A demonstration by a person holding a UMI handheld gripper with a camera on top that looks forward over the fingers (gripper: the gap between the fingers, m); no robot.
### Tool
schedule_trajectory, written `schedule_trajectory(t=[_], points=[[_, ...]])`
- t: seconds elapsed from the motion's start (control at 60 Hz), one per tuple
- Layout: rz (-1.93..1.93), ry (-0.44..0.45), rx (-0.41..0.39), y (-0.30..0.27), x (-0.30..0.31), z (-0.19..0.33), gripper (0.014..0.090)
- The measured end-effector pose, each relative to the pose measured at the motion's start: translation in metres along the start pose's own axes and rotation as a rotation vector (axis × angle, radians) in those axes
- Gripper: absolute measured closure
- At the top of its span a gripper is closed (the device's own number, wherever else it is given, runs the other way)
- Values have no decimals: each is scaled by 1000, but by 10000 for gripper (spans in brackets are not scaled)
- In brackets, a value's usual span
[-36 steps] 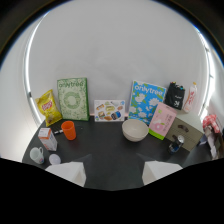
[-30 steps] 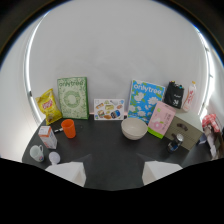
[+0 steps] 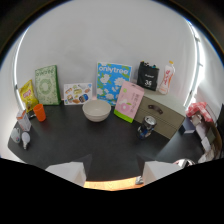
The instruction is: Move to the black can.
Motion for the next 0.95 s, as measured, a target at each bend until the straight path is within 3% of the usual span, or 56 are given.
schedule_trajectory(t=[0.2,0.333,0.583,0.95], points=[[-31,29,14,0,107,56,191],[-37,-3,30,-8,145,108,196],[-14,-74,8,-7,159,179,192],[-11,-113,-25,1,151,190,191]])
